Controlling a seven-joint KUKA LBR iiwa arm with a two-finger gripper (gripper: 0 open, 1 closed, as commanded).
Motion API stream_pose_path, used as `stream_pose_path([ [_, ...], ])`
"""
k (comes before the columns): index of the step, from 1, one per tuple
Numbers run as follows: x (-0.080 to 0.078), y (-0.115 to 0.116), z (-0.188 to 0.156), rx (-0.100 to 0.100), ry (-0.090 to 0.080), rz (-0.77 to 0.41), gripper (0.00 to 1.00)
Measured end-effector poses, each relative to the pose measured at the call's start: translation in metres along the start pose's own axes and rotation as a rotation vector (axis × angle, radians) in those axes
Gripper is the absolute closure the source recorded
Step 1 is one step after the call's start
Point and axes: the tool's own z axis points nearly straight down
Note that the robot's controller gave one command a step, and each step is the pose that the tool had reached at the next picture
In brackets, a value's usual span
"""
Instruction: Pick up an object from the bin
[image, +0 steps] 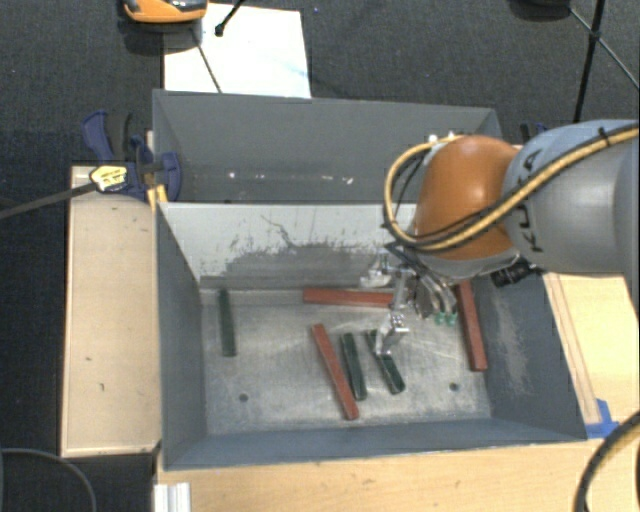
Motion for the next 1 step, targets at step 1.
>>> stream_pose_path([
  [1,0.0294,-0.0365,0.045,0.0,0.003,-0.027,1.0],
])
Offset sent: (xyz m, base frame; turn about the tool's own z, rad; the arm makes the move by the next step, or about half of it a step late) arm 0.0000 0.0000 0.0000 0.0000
